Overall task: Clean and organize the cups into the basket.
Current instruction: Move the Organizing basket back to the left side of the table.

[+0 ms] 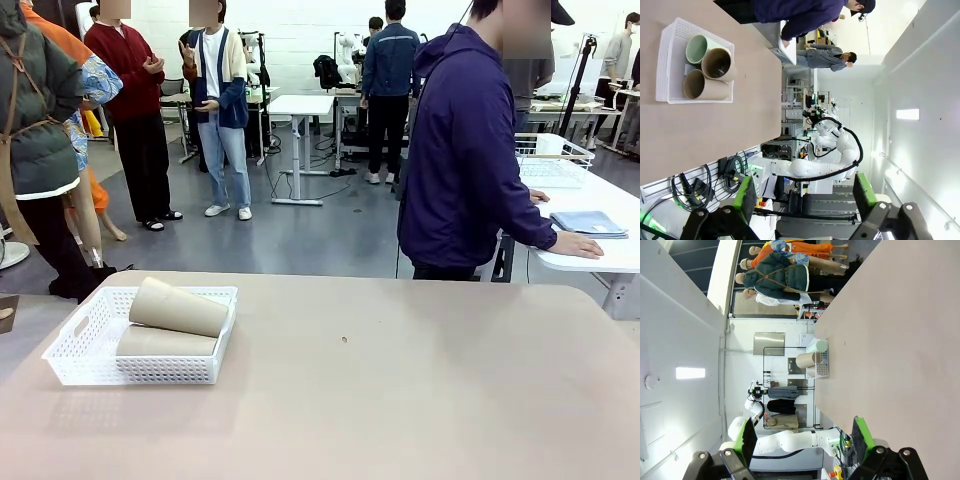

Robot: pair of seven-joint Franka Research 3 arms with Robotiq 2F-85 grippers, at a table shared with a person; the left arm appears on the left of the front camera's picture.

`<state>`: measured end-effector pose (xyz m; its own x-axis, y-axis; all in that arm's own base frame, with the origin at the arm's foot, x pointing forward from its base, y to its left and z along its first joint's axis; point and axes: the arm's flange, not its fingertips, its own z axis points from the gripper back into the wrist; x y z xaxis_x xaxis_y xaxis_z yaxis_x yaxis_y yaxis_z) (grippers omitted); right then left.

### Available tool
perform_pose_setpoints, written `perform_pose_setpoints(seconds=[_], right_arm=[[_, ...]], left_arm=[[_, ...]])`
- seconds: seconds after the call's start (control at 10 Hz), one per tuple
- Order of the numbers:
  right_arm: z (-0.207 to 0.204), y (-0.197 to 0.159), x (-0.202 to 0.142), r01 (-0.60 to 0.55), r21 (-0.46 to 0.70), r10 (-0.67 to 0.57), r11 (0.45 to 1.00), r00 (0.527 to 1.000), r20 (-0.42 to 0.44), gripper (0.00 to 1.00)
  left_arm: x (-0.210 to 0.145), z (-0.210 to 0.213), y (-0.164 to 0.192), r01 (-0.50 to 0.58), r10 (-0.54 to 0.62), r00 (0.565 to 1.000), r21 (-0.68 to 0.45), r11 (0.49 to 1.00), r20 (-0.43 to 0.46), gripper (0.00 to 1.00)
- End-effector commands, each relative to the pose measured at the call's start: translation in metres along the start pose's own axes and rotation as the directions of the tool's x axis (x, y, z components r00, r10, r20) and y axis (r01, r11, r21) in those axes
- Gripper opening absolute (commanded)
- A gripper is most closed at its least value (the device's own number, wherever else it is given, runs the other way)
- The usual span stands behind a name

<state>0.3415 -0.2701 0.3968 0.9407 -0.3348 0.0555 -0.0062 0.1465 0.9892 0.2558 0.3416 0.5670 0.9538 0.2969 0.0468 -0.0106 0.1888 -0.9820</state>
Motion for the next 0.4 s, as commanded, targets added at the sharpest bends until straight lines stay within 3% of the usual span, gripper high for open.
perform_pose_setpoints(seconds=[0.0,0.3], right_arm=[[-0.0002,0.0002,-0.0019,-0.009,-0.012,0.009,1.000,1.000,-0.012,1.00],[-0.0002,0.0002,-0.0019,-0.009,-0.012,0.009,1.000,1.000,-0.012,1.00]], left_arm=[[0.0000,-0.0002,-0.0016,0.003,-0.003,1.000,0.000,1.000,-0.004,1.00],[0.0000,-0.0002,-0.0016,0.003,-0.003,1.000,0.000,1.000,-0.004,1.00]])
